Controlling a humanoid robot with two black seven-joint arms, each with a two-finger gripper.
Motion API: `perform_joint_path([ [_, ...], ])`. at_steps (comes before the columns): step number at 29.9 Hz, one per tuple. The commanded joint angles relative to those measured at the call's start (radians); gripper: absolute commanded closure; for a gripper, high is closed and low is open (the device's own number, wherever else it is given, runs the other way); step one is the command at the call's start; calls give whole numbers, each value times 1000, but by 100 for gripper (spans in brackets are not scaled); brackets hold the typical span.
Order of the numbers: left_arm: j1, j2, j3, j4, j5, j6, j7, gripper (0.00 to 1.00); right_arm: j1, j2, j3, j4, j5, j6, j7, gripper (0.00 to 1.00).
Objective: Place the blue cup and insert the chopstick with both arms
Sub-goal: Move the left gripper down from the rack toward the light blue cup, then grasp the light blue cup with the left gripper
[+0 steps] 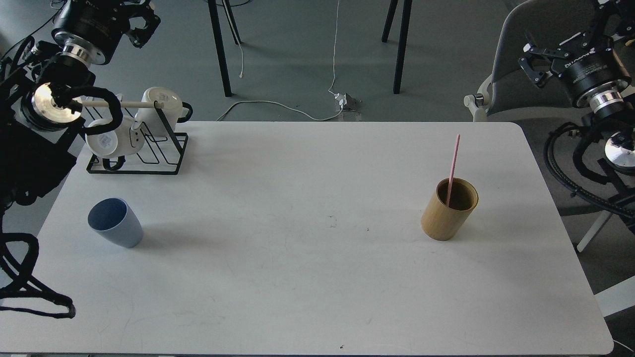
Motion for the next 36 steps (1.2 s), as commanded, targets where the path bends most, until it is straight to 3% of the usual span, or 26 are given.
perform_joint_path([
  [1,0,-1,-7,2,-3,12,3,0,0,-1,0,-1,0,0,0,0],
  [10,-12,11,11,-21,5,0,18,0,-3,-5,0,2,0,0,0,0],
  [16,-24,103,39,-57,149,0,12,0,-15,-16,0,10,0,0,0,0],
  [23,-1,259,51,-433,661,2,12,0,-28,-16,18,16,2,0,3,0],
  [29,11,474,183,-661,985,5,6,2,-55,-31,55,16,2,0,3,0],
  [31,26,553,212,-718,1063,5,-19,2,-63,-40,57,16,2,0,5,0],
  [36,85,672,272,-752,1360,12,-146,4,-72,-45,58,17,2,0,6,0],
])
